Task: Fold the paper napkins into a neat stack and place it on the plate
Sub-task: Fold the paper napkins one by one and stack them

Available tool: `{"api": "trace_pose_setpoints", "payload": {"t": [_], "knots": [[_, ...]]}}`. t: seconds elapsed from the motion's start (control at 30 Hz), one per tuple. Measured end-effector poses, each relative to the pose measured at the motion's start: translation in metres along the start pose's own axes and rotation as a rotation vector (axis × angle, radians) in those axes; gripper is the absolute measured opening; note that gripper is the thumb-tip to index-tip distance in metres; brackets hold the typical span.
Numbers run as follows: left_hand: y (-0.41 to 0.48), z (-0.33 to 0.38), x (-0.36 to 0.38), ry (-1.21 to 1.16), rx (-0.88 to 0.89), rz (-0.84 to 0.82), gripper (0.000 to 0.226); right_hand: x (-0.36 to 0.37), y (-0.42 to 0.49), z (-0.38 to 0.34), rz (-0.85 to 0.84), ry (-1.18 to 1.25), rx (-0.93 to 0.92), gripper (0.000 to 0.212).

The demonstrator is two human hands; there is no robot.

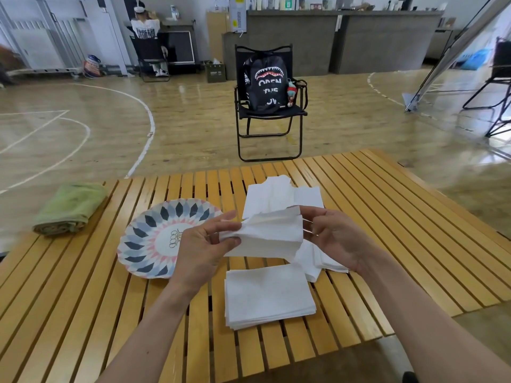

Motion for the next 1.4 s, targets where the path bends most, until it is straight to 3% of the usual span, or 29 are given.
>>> {"api": "trace_pose_setpoints", "payload": {"t": [0.1, 0.27, 0.4, 0.57, 0.7, 0.87, 1.0, 1.13, 1.23, 1.4], "knots": [[0.0, -0.001, 0.001, -0.014, 0.008, 0.017, 0.024, -0.002, 0.002, 0.001, -0.001, -0.004, 0.0, 0.037], [0.0, 0.004, 0.007, 0.056, 0.071, -0.029, 0.022, -0.002, 0.007, 0.01, 0.21, -0.08, 0.016, 0.02], [-0.001, 0.003, 0.007, 0.084, 0.115, -0.072, 0.021, -0.003, 0.007, 0.011, 0.292, -0.123, 0.044, 0.018], [0.004, 0.006, -0.005, 0.232, 0.164, 0.024, 0.015, -0.018, 0.001, -0.001, 0.468, -0.098, -0.09, 0.01], [0.005, 0.005, -0.01, 0.181, 0.131, 0.039, 0.014, -0.028, -0.004, -0.007, 0.536, -0.043, -0.107, 0.009], [0.008, 0.001, -0.019, 0.073, 0.043, 0.127, 0.01, -0.037, -0.01, -0.014, 0.693, -0.187, -0.187, 0.033], [0.008, 0.004, -0.018, 0.107, -0.006, 0.157, 0.016, -0.035, -0.015, -0.022, 0.674, -0.404, -0.242, 0.032], [0.005, -0.004, -0.013, 0.227, -0.126, 0.037, 0.015, -0.043, -0.01, -0.017, 0.668, -0.541, -0.096, 0.036], [-0.001, -0.014, -0.008, 0.257, -0.256, -0.101, 0.015, -0.049, -0.003, -0.005, 0.654, -0.428, 0.08, 0.042], [-0.009, -0.017, 0.0, 0.363, -0.336, -0.26, 0.04, -0.052, 0.0, 0.002, 0.721, -0.151, 0.21, 0.02]]}}
Point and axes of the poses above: each hand's wrist, its own y-axis towards the middle knuckle, its own x-axis out of the palm, z = x × y, the point moved 3 cm from there along y, towards the middle knuckle, and after that the axes turned 12 degrees about x, right-handed, at the moved point
